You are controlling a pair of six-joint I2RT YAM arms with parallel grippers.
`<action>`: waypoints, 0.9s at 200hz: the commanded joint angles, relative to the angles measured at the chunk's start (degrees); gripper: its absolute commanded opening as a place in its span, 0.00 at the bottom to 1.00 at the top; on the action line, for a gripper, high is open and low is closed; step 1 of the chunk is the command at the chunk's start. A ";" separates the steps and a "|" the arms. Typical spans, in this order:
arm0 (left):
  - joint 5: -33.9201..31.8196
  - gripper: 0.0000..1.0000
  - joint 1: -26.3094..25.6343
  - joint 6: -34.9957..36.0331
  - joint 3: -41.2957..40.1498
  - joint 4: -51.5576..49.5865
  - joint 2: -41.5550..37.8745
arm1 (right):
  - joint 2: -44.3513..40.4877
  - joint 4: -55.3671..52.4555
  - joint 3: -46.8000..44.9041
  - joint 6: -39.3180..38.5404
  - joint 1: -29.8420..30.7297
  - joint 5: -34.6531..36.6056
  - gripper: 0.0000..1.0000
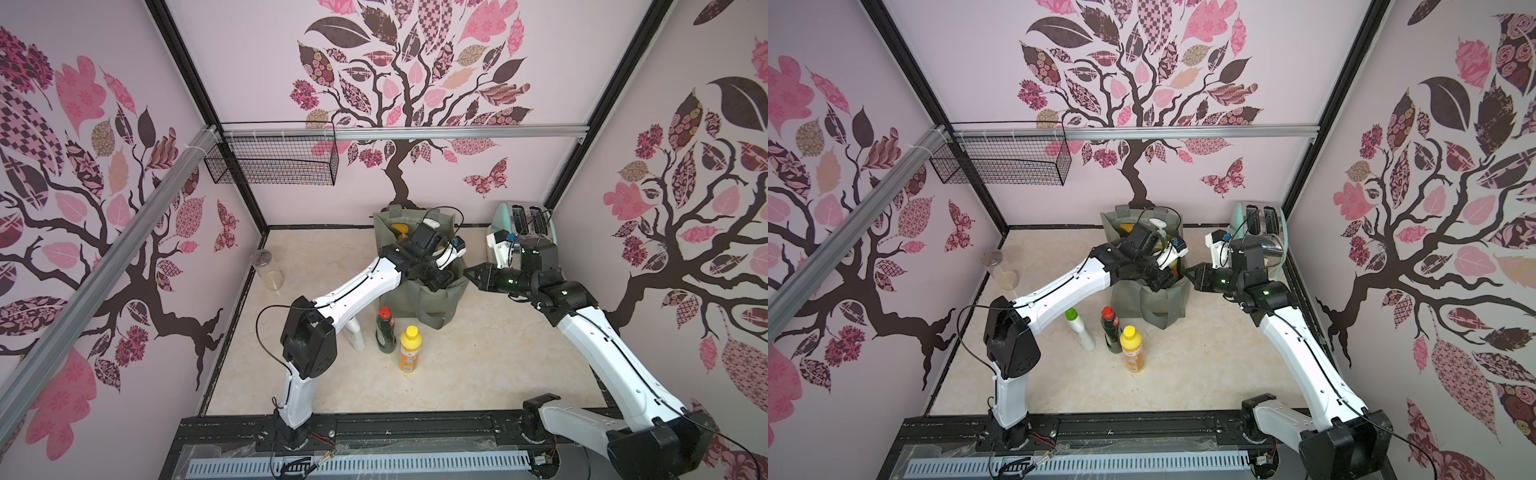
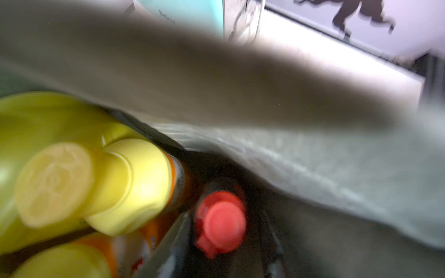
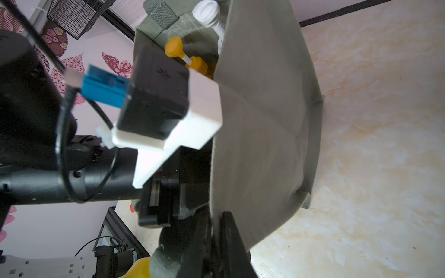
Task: Pack dish soap into the shopping bag
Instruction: Place the bottle of dish soap in the shopping bag, then adjust the shopping bag at the center of the board.
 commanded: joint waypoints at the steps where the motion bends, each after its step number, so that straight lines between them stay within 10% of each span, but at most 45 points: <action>1: 1.88 0.69 -1.15 -4.07 0.54 0.87 -7.15 | -3.58 5.11 0.61 -0.66 0.13 -1.39 0.27; 97: -16.95 0.90 2.55 -18.56 -9.88 -3.22 -26.94 | -3.59 2.62 -3.64 -3.61 0.14 2.51 0.58; 180: -17.17 0.87 7.82 -23.18 -20.73 -1.39 -27.12 | -3.29 3.69 2.55 -2.29 0.20 2.19 0.70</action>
